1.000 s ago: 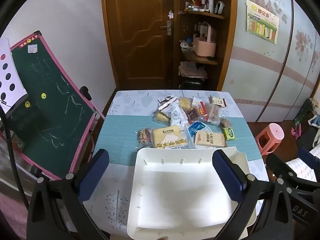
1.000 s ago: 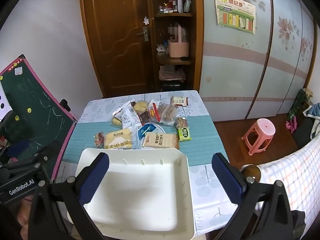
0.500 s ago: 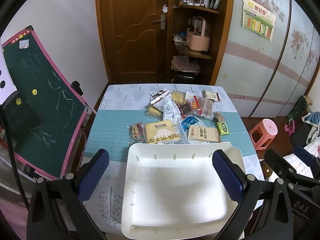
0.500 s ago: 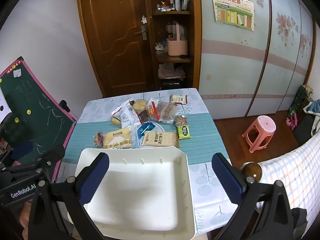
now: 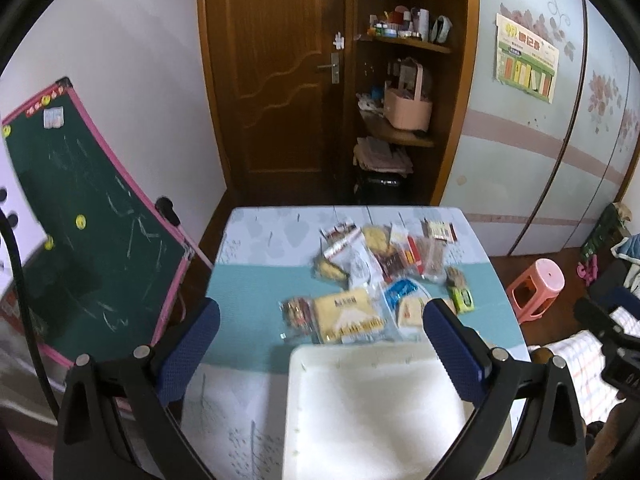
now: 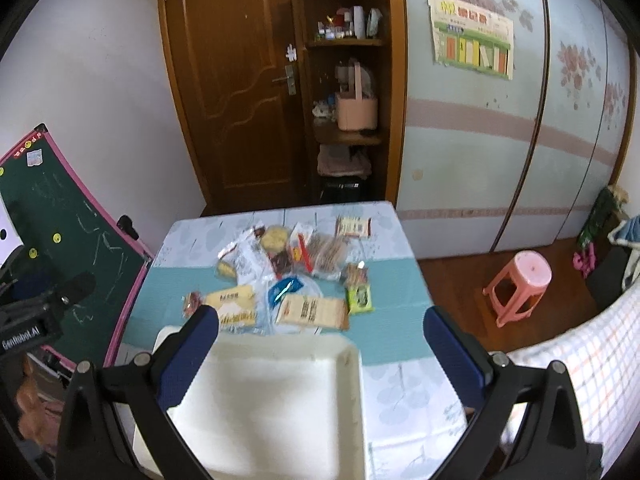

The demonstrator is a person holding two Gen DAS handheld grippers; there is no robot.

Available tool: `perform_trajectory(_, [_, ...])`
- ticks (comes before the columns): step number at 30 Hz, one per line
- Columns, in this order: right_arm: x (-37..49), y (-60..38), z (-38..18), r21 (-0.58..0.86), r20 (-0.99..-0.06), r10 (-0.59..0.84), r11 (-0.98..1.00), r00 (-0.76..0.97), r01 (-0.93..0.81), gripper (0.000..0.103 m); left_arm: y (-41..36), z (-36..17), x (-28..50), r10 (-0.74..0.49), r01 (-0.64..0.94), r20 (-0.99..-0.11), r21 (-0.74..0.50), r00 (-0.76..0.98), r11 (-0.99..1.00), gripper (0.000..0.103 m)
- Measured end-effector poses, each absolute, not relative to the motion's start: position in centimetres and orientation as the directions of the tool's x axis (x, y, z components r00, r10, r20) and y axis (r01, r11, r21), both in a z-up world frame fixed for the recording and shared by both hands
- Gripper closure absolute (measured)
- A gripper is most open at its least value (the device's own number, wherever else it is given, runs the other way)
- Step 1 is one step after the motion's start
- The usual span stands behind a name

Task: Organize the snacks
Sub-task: 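Move both grippers over the snack pile beyond the white tray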

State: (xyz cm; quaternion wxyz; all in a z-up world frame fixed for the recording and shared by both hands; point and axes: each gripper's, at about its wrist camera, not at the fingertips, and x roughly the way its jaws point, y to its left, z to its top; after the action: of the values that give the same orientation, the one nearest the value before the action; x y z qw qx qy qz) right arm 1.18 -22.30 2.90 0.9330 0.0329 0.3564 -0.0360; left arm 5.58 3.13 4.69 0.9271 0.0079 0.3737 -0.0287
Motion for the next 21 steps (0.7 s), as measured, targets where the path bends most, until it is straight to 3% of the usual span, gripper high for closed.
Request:
perform_trajectory(13, [6.3, -23.7, 10.5, -0.061, -0.565, -0.116, 0.993, 0.817, 0.099, 0.0, 5.2, 9.1, 11.5, -0.011, 0.035, -0.655, 0.024, 0.755, 0.999, 0.002])
perform_trajectory(21, [10.2, -24.0, 9.6, -0.049, -0.605, -0.083, 0.997, 0.792, 0.067, 0.0, 5.6, 7.0, 14.3, -0.004, 0.016, -0.669, 0.012, 0.743, 1.0, 0.002])
